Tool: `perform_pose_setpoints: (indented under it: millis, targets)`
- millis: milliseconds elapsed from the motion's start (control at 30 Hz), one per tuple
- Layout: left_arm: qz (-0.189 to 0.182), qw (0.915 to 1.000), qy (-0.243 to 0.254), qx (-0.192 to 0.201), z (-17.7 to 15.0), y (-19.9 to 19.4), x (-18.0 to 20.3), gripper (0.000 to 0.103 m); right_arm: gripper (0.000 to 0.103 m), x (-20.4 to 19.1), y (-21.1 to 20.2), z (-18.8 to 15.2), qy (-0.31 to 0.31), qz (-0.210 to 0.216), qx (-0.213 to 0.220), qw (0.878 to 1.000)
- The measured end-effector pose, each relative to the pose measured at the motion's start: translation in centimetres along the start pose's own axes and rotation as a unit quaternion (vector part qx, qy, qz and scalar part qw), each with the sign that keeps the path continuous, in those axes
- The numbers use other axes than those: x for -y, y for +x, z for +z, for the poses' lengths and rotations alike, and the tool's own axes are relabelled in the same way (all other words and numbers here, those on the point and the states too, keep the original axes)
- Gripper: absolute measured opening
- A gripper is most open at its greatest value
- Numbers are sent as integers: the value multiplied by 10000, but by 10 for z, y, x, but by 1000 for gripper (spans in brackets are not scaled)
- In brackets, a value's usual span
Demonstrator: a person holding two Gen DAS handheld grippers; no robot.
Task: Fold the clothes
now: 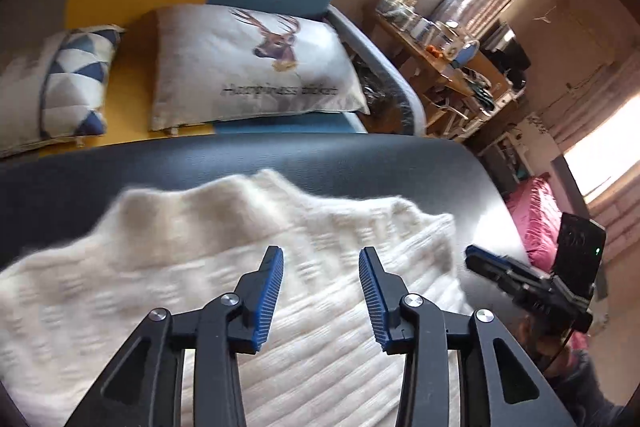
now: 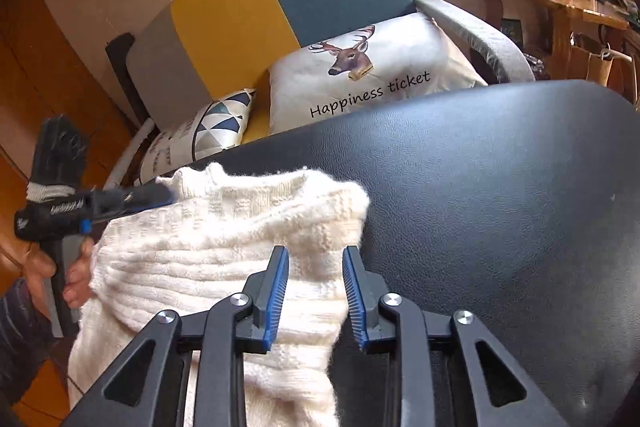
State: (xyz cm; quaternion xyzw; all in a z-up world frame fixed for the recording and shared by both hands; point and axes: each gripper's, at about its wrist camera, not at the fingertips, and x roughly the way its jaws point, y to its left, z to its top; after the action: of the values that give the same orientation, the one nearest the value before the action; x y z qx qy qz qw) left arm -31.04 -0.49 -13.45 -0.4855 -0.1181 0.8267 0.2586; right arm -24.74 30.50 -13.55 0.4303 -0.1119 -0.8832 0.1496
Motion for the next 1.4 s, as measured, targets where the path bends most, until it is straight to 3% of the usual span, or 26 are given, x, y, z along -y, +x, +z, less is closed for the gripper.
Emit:
perform_pose_setpoints:
  millis: [133,233,367,567,667,700,733,767,900,1033,1100,1300,1400]
  targets:
    - [700,9966,-316,292,-34,-63,-60,41,28,-12,4,5,-138,-23,11,9999]
    - [873,9926,-797,291,-61,-96,-105,41,28,-18,18,6,-140,-58,-111,9998]
    - [669,9901,-1228,148,-85,-110,-135,42,28,-19,34,4,49,-161,-316,9994]
    - [605,9909,-1194,124,-93,-105,-136,48,28,-16,33,3,334,-154,-315,9988]
    - [602,9923,-1072,118,-96,-106,-131,45,28,-17,30,3,288,-218,-360,9987]
    - [656,9933,-943,90,-98,-105,-128,41,28,-17,30,3,285,-235,-372,9986]
    - [709,9934,-888,166,-98,-106,-125,24,28,-17,29,3,284,-250,-382,9986]
    - [762,9932,-839,250,-98,-107,-122,16,28,-17,29,3,286,-265,-386,9985]
    - [973,9915,-640,583,-97,-111,-110,11,28,-21,24,1,184,-362,-330,9986]
    - [1074,9834,-879,1168,-91,-137,-109,11,28,-29,15,6,-69,-452,-175,9988]
    - [1240,9818,-857,1154,-90,-138,-110,11,28,-31,19,9,-143,-464,-174,9987]
    - [1682,9814,-782,492,-102,-107,-119,13,28,-37,46,15,-364,-606,-357,9969]
    - [1615,9809,-996,437,-107,-107,-125,19,25,-36,62,12,-505,-880,-462,9938]
